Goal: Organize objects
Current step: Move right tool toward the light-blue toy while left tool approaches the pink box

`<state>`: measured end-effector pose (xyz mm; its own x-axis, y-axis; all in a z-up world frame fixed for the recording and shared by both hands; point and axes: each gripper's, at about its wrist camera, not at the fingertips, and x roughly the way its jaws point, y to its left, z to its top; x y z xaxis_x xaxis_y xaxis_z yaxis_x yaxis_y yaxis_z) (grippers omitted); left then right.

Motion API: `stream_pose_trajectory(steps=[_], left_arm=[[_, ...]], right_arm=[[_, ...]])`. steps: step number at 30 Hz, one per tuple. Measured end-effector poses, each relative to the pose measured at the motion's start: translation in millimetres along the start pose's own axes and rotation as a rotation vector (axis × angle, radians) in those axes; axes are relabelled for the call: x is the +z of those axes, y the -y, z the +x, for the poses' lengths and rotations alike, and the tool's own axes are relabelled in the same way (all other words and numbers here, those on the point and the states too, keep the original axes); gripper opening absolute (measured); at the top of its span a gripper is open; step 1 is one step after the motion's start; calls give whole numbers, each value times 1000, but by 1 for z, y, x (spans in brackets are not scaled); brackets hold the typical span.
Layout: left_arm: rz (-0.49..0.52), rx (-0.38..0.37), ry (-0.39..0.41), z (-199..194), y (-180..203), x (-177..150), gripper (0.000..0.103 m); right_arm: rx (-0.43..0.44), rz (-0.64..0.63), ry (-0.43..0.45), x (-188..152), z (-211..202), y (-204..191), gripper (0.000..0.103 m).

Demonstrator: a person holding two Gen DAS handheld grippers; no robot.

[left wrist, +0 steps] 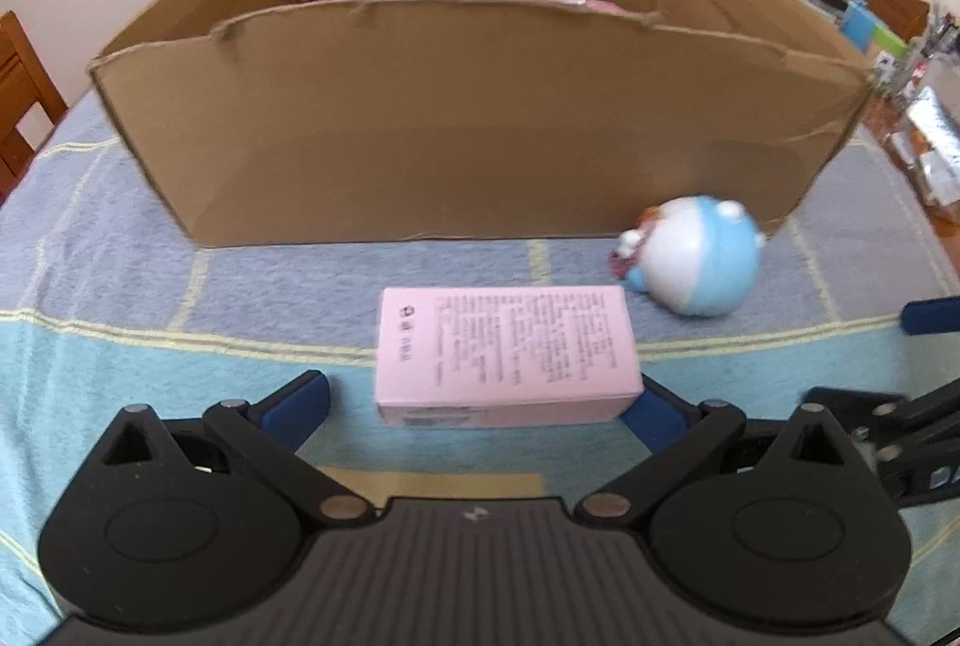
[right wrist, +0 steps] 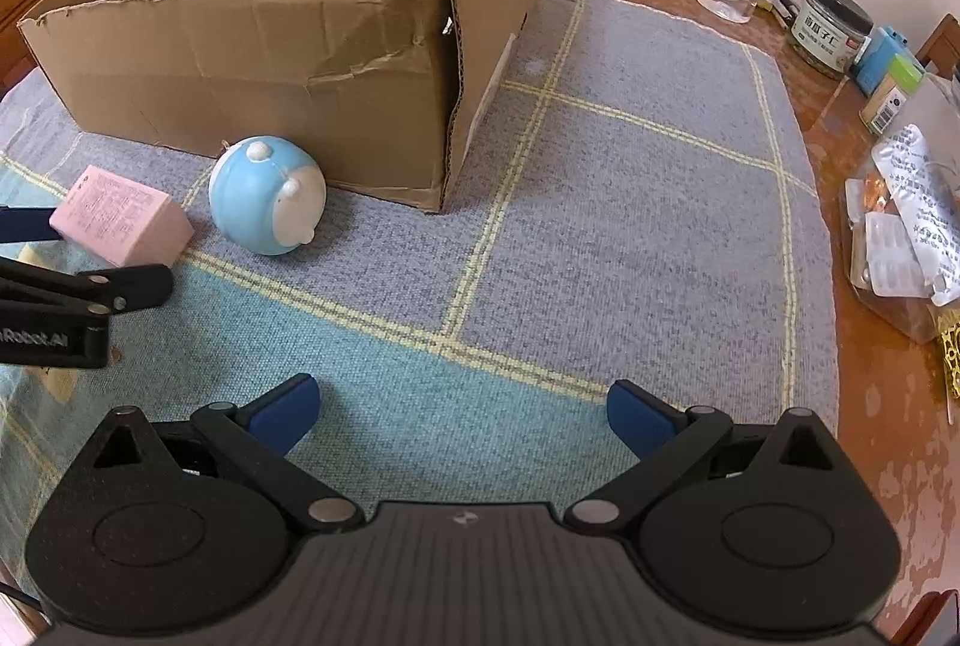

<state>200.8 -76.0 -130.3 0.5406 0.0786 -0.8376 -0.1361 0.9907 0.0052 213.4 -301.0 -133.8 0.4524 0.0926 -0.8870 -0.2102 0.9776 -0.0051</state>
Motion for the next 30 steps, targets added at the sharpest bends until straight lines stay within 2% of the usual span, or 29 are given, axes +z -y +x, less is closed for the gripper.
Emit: stream_pose_trajectory(steps=[6,16,19,24,30], left_arm=[[-27,16,-4,0,-28,1,102],[66,-8,42,4,-18,7,101],[82,-17,59,3,-15,6,98],[98,-59,77,0,-18,6,81],[111,-64,83,4,-27,11,81]], right_arm=[[-6,11,14,-1,-1,0,103],[-31,51,24,-1,-1,-5,103],[-37,59,23,-1,-1,-7,103],[-41,66,20,1,-1,-12,103],[-8,5,53,7,-4,-32,103]])
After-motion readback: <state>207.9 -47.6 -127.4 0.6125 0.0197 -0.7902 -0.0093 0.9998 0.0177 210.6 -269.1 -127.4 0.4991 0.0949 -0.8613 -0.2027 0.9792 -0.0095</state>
